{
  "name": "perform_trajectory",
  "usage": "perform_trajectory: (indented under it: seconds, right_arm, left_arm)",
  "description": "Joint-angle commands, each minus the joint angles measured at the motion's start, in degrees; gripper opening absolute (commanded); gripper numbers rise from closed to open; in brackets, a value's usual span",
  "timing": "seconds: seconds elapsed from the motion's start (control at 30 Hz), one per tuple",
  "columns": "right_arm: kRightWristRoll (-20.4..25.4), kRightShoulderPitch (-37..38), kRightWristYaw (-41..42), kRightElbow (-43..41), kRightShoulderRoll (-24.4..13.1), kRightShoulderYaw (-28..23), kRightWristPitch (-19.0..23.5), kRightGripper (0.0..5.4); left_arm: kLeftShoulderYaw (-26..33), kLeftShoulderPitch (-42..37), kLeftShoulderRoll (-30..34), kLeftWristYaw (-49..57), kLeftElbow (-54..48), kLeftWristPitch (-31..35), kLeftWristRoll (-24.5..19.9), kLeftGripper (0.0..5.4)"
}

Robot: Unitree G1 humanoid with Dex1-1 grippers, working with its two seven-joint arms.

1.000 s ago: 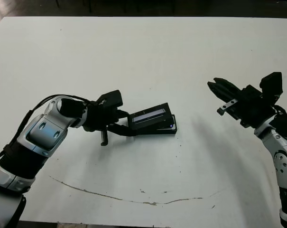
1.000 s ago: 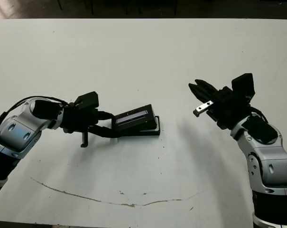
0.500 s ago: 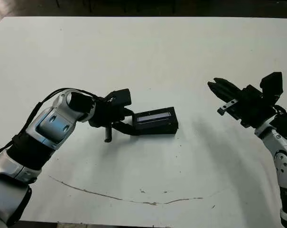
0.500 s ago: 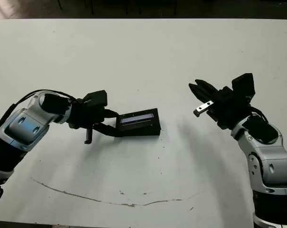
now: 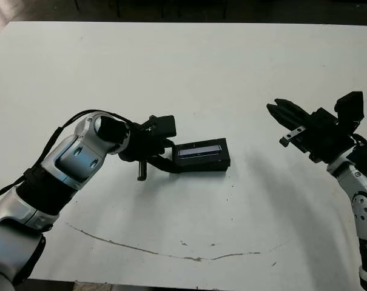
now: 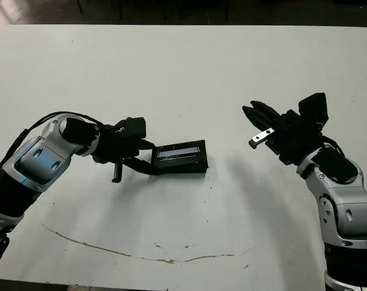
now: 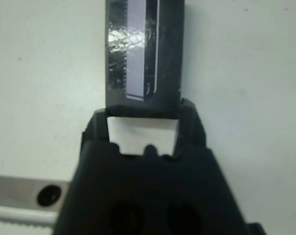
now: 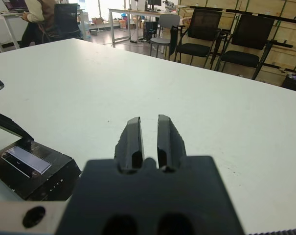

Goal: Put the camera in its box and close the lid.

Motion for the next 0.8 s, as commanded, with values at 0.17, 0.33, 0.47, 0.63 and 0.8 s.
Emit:
perform_trajectory:
  seconds: [0.17, 0.33, 0.47, 0.63, 0.8]
  right_arm:
    - [-0.52, 1.38, -0.05, -0.45, -0.59, 0.15, 0.53, 0.00]
    - [-0.36, 1.20, 0.08, -0.44, -0.62, 0.36, 0.93, 0.00]
    - [-0.11, 1.10, 0.23, -0.46, -0.48, 0.55, 1.03, 0.00]
    - [0.09, 1.34, 0.22, -0.79, -0.49, 0.55, 1.23, 0.00]
    - [-0.33, 1.55, -0.07, -1.26, -0.61, 0.73, 1.32, 0.00]
  left_arm:
    - [-3.79, 1.04, -1.57, -1.34, -3.52, 2.40, 1.37, 0.57]
    - [-4.36, -0.53, -0.82, -2.63, -5.25, 5.50, 1.31, 0.57]
    - [-4.28, -1.72, -0.79, -3.28, -5.34, 7.19, 0.44, 0.57]
    - [-5.18, -2.78, -0.59, -3.82, -4.87, 7.32, 1.13, 0.57]
    - [-6.58, -3.18, 0.98, -7.03, -2.80, 4.67, 0.50, 1.13]
